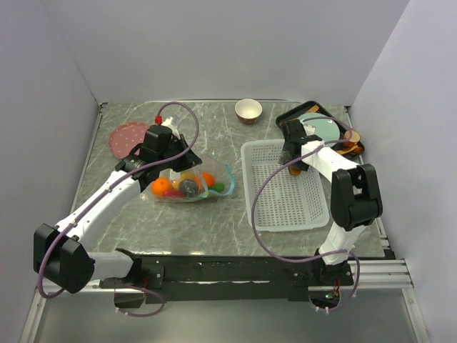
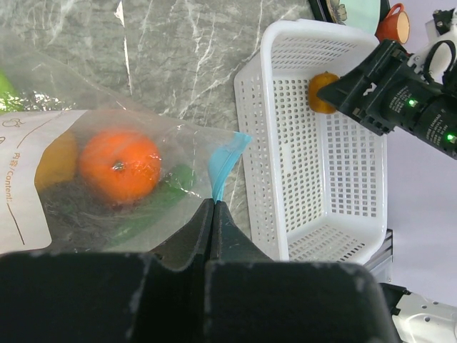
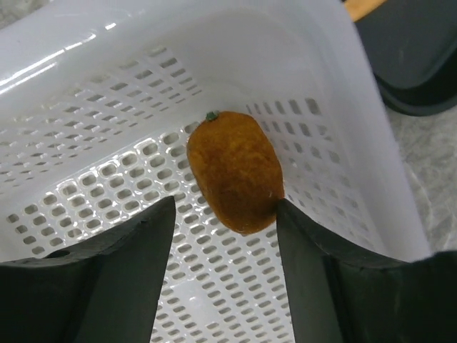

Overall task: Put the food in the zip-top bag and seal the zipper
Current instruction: Pick up the fake vegetable from the bin.

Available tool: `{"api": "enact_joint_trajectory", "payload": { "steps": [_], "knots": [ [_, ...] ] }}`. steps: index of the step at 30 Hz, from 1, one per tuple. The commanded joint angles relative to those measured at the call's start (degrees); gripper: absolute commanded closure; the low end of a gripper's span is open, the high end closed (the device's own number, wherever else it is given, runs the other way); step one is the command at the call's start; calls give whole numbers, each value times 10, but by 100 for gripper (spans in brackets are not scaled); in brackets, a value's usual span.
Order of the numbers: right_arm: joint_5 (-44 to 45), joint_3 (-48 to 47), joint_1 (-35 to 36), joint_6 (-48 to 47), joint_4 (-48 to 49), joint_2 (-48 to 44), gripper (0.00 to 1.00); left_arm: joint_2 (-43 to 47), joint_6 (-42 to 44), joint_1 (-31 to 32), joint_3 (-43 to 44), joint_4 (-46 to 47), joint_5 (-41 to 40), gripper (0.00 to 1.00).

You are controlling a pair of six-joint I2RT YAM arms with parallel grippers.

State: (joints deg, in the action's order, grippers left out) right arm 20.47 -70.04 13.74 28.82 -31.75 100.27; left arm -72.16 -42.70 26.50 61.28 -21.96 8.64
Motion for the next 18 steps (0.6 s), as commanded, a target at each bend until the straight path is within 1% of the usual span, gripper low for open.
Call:
{"api": "enact_joint_trajectory", "payload": {
  "steps": [1, 6, 9, 15, 18],
  "knots": [
    [-24, -12, -6, -5, 36, -5, 35, 9, 2, 0, 7, 7, -8, 99],
    [1, -22, -8, -3, 24, -2, 32, 7, 3, 0, 7, 9, -8, 99],
    [-3, -25, -12, -3, 26, -1, 30, 4, 3, 0, 7, 9, -5, 99],
    [-8, -44, -19, -3, 22, 23, 31, 6, 5, 0, 6, 5, -10, 99],
    [-14, -49, -20, -3, 23, 33, 33, 5, 6, 0, 9, 4, -13, 99]
  ]
}}
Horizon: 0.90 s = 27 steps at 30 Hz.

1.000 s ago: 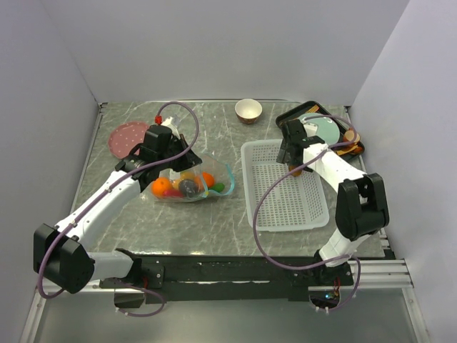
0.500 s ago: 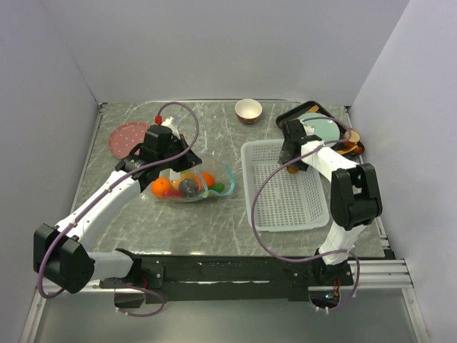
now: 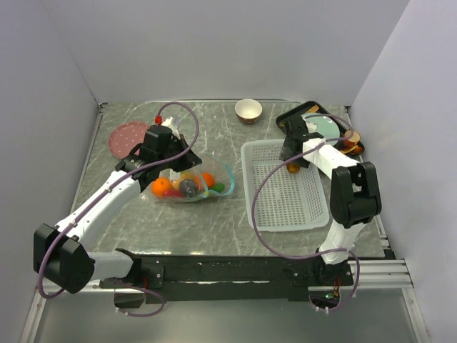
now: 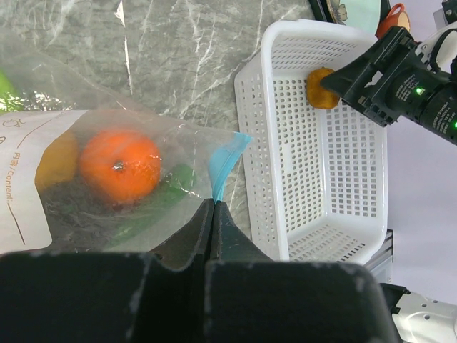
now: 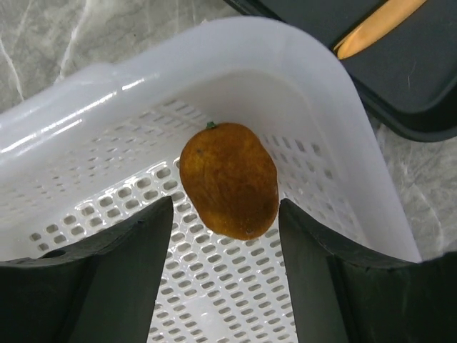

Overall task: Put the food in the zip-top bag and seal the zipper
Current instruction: Pick up the fake vegetable from the bin.

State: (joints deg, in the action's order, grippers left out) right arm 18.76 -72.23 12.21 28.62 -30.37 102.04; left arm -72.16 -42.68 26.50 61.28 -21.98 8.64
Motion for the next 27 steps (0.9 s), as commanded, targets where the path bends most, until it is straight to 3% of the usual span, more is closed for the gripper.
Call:
{"api": "enact_joint_trajectory", "payload": {
  "steps": [1, 13, 23, 25, 27],
  "knots": [
    [1, -28, -4, -2, 12, 18, 34, 6, 6, 0, 9, 4, -12, 99],
    [-124, 37, -10, 2, 58, 0, 51, 13, 6, 0, 3, 3, -15, 99],
    [-213, 123, -9, 9, 102, -61, 52, 4, 3, 0, 4, 10, -4, 99],
    [-240, 132, -6, 5, 107, -71, 47, 4, 2, 0, 3, 12, -2, 99],
    [-259, 139, -3, -9, 109, -76, 34, 4, 1, 0, 2, 11, -2, 99]
  ]
}}
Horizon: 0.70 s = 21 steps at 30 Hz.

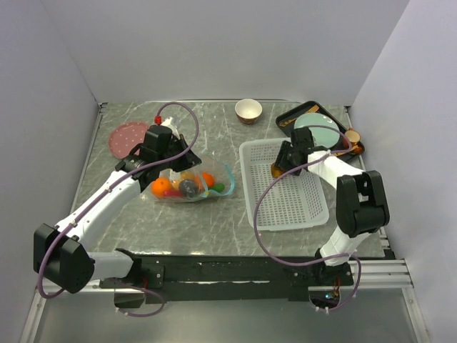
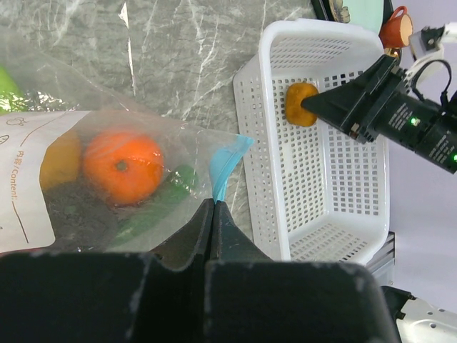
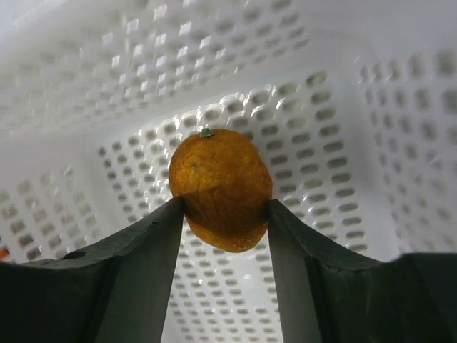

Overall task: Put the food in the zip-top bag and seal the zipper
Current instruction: Pick up the fake vegetable from the bin.

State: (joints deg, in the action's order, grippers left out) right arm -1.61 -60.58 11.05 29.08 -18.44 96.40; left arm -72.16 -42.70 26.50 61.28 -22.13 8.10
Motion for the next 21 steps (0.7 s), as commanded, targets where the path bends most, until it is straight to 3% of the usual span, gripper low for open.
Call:
{"api": "enact_joint_trajectory", "payload": {
  "steps": [1, 6, 21],
  "knots": [
    [-50, 21, 7, -16, -15, -17, 29, 4, 2, 0, 1, 13, 3, 99],
    [-45, 12, 7, -38, -32, -6, 10, 5, 5, 0, 4, 7, -1, 99],
    [53, -59, 7, -39, -75, 6, 6, 0, 7, 0, 9, 7, -1, 99]
  ]
}}
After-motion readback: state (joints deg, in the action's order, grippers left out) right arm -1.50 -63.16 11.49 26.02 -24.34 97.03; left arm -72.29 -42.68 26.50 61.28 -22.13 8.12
